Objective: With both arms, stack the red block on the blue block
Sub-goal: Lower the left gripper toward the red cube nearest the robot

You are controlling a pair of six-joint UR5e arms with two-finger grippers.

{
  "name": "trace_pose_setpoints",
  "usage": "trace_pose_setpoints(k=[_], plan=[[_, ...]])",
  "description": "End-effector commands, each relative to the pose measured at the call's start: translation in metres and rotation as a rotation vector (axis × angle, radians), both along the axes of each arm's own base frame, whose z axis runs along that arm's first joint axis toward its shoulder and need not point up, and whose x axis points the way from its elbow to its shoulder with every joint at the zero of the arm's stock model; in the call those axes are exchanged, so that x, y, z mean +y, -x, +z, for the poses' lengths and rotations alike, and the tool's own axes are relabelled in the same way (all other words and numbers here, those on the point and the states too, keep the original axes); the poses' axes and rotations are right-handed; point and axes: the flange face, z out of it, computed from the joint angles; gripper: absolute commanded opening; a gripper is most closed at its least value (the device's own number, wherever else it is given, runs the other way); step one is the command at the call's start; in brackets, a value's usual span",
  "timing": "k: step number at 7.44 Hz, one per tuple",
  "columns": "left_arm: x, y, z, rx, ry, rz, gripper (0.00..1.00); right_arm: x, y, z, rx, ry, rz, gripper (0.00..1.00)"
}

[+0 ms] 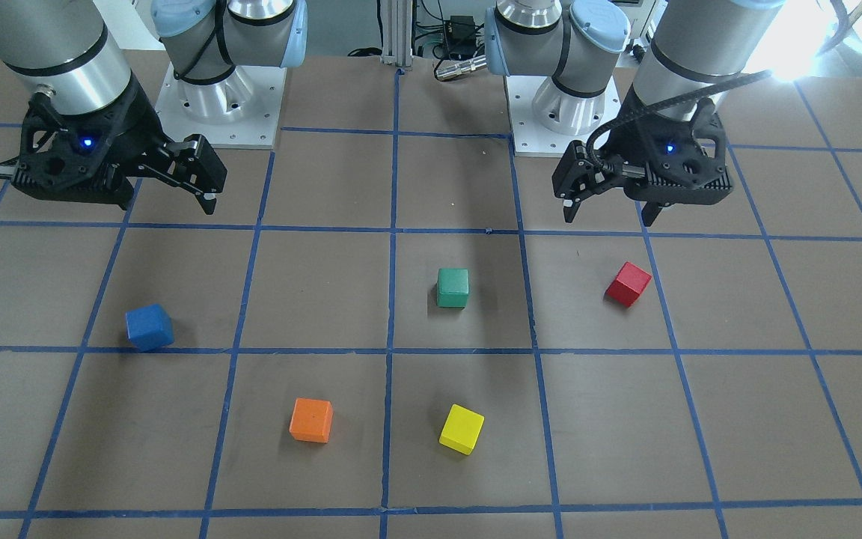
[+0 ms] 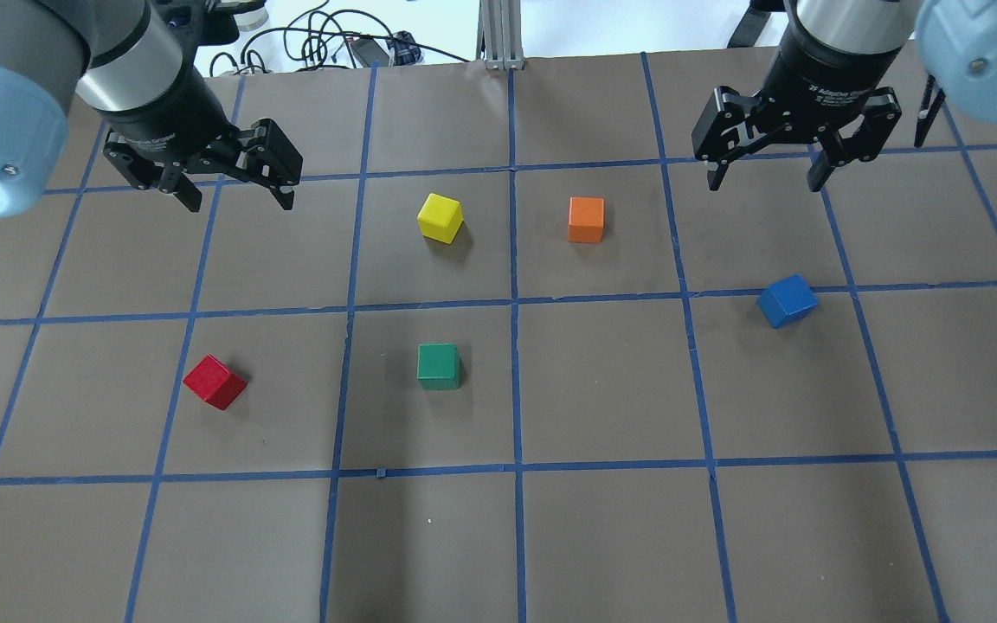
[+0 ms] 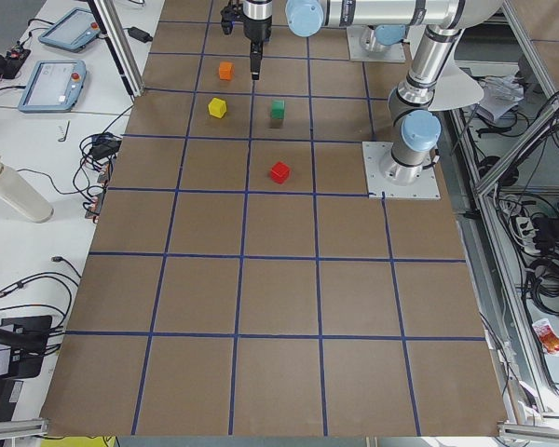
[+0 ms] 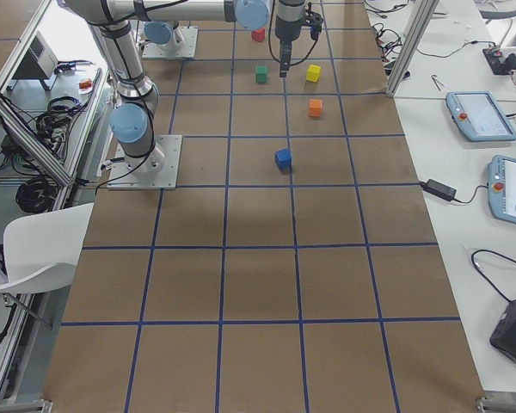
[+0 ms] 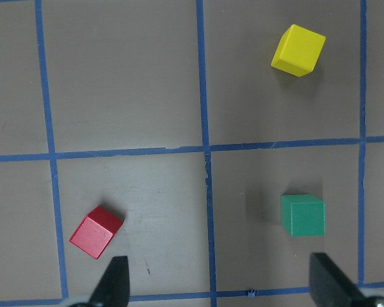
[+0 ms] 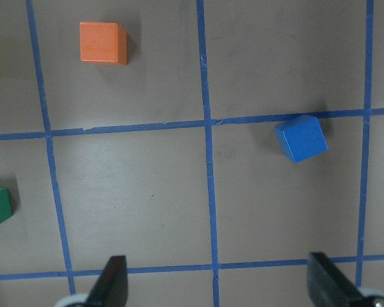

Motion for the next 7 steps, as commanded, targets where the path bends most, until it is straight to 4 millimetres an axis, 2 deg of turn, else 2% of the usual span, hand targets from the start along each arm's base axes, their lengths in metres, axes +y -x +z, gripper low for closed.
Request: trace_pose_setpoints(k=[1,2,3,4,5,7], plan=[[0.000,-0.001,-0.006,0.001,-0.011,-0.005,1.00,-0.001,0.001,0.001,0.000,0.002,-0.001,1.00],[-0.002,-0.007,-0.013,-0.005,-0.025,-0.038,1.00,-0.001,0.002,0.001,0.006,0.004,-0.003,1.00],[0.002,-0.020,-0.042,0.001,-0.080,-0.075,1.00,-0.001,0.003,0.001,0.012,0.002,-0.001,1.00],[0.006,-0.044,-0.079,0.009,-0.124,-0.045,1.00,-0.001,0.003,0.001,0.014,0.004,-0.001,1.00],[0.003,-0.073,-0.094,-0.007,-0.064,-0.096,1.00,-0.001,0.003,0.001,0.014,0.004,-0.001,1.00],[0.022,-0.120,-0.138,-0.001,-0.131,-0.218,1.00,0.000,0.003,0.001,0.014,0.002,-0.001,1.00]])
